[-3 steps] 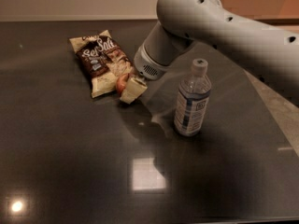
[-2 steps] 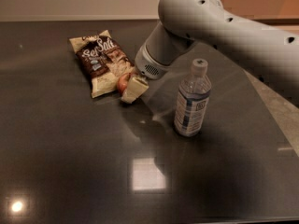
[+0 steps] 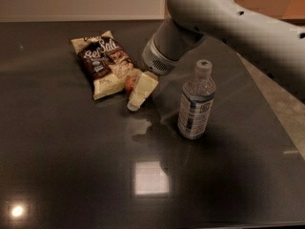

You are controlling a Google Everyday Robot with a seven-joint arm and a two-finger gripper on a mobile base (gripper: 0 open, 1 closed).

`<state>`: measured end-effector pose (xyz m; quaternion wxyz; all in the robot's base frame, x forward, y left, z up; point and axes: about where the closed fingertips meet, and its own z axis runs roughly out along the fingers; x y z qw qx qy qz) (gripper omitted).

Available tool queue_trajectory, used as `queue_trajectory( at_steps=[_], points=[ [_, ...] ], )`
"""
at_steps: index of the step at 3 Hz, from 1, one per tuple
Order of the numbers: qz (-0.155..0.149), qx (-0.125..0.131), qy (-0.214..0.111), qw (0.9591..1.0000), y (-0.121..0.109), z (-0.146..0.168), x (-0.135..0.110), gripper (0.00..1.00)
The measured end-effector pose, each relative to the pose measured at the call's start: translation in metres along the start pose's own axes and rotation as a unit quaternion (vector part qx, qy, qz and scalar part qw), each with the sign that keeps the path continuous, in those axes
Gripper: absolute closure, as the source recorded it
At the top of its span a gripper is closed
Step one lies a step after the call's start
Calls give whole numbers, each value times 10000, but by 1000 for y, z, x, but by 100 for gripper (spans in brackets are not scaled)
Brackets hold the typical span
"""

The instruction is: Move apple near brown chip bag

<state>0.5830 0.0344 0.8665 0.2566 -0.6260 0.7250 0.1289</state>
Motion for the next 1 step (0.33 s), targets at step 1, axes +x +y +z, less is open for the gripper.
queue_trajectory(
  at_steps=[1],
  points=[
    [-8, 0, -1, 10000, 0, -1, -1, 0]
  ],
)
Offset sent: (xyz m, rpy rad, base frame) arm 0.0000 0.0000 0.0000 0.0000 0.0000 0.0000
